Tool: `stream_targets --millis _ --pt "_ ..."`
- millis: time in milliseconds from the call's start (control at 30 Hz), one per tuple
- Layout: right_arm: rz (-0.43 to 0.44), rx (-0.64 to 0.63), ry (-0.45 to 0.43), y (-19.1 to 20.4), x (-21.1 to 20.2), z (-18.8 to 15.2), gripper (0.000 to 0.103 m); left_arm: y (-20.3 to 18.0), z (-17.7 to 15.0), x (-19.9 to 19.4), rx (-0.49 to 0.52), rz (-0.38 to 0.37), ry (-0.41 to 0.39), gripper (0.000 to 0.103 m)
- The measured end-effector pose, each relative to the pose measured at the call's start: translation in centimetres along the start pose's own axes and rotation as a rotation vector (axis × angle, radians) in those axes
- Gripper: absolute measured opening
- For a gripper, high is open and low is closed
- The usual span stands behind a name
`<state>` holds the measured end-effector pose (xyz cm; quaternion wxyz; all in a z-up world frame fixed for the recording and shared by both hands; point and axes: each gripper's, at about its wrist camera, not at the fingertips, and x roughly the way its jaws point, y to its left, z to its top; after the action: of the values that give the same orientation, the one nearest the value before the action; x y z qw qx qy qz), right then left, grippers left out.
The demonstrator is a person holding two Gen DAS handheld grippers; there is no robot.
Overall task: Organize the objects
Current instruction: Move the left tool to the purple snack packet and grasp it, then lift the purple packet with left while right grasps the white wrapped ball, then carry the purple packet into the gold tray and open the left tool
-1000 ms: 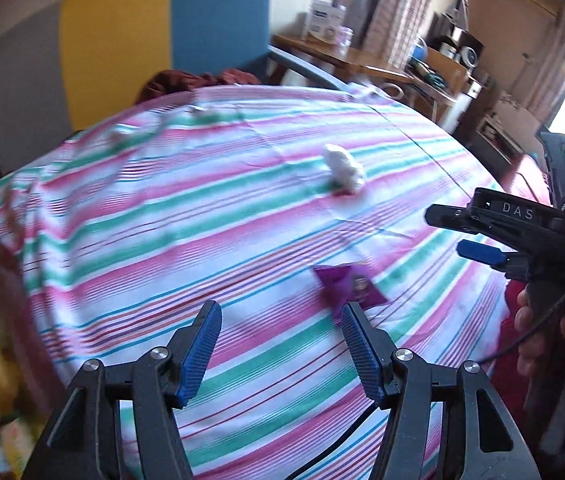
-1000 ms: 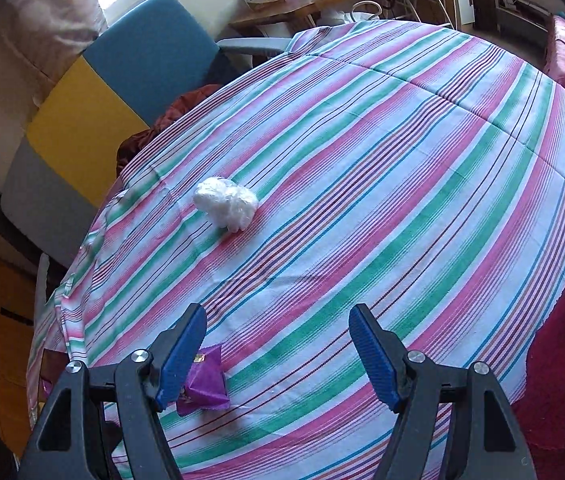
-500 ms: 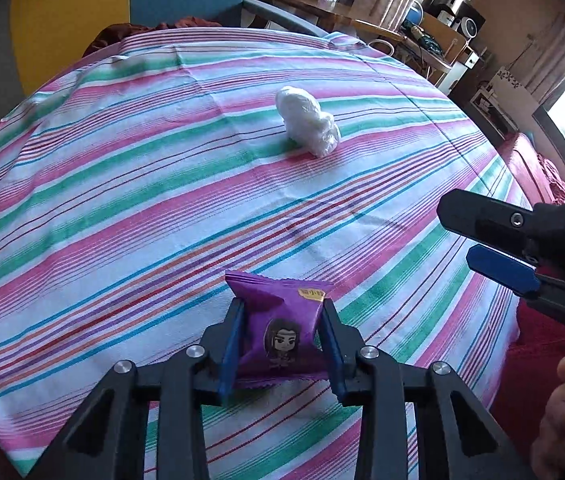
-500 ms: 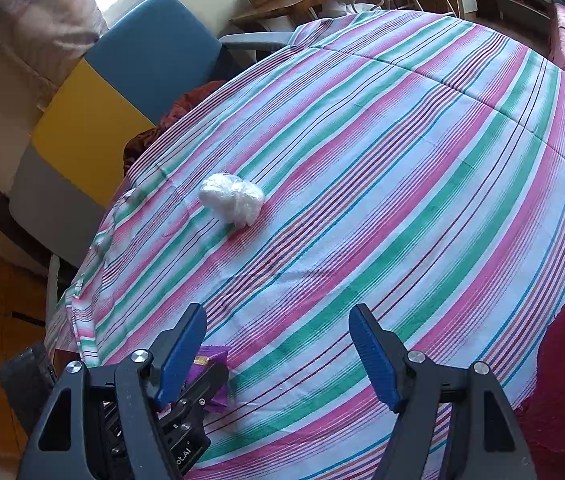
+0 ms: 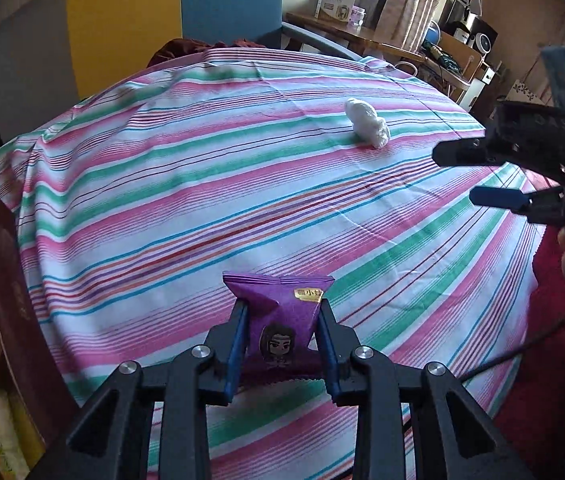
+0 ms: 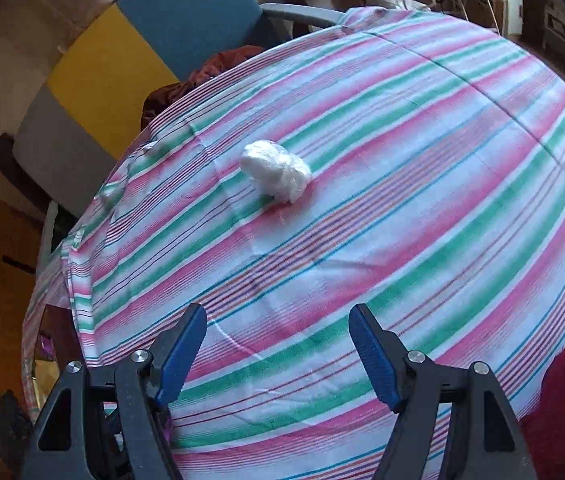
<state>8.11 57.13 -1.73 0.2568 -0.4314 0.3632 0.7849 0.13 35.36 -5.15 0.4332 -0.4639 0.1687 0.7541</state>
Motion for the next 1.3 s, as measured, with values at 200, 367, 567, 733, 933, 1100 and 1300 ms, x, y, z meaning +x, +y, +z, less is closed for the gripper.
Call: stream_targets --millis 200,367,567,733,933,1100,1300 --pt "-0.146 -0.221 -0.044 2.8 3.0 5.1 0.075 0.5 -1.2 -2.7 -0.004 -0.014 -0.048 0.032" --pt "-0.218 -0.275 -0.014 2.8 6.6 8.0 0.073 1.8 -2.1 -4.6 -0.039 -0.03 -0.065 0.033" --pt "-0.241 -0.266 0.04 2.6 10.0 9.4 0.05 2.7 -2.4 -6.1 -0.065 -0.034 -0.082 0.033" --pt "-0.217 -0.266 0.035 2.7 9.9 8.5 0.037 3.5 -2.8 -7.2 -0.092 -0.039 -0.102 0.033" --pt "-0.111 -0.351 0.069 5.7 8.0 4.4 0.037 4.7 -3.6 -8.5 -0.128 -0.025 -0.125 0.033" --pt "-0.053 -0.453 0.076 9.2 6.2 0.3 0.037 6.1 -4.6 -10.4 -0.158 0.006 -0.161 0.033" --pt "-0.015 -0.55 0.076 11.9 5.8 -3.9 0.037 7.9 -6.1 -13.2 -0.202 0.071 -0.216 0.033"
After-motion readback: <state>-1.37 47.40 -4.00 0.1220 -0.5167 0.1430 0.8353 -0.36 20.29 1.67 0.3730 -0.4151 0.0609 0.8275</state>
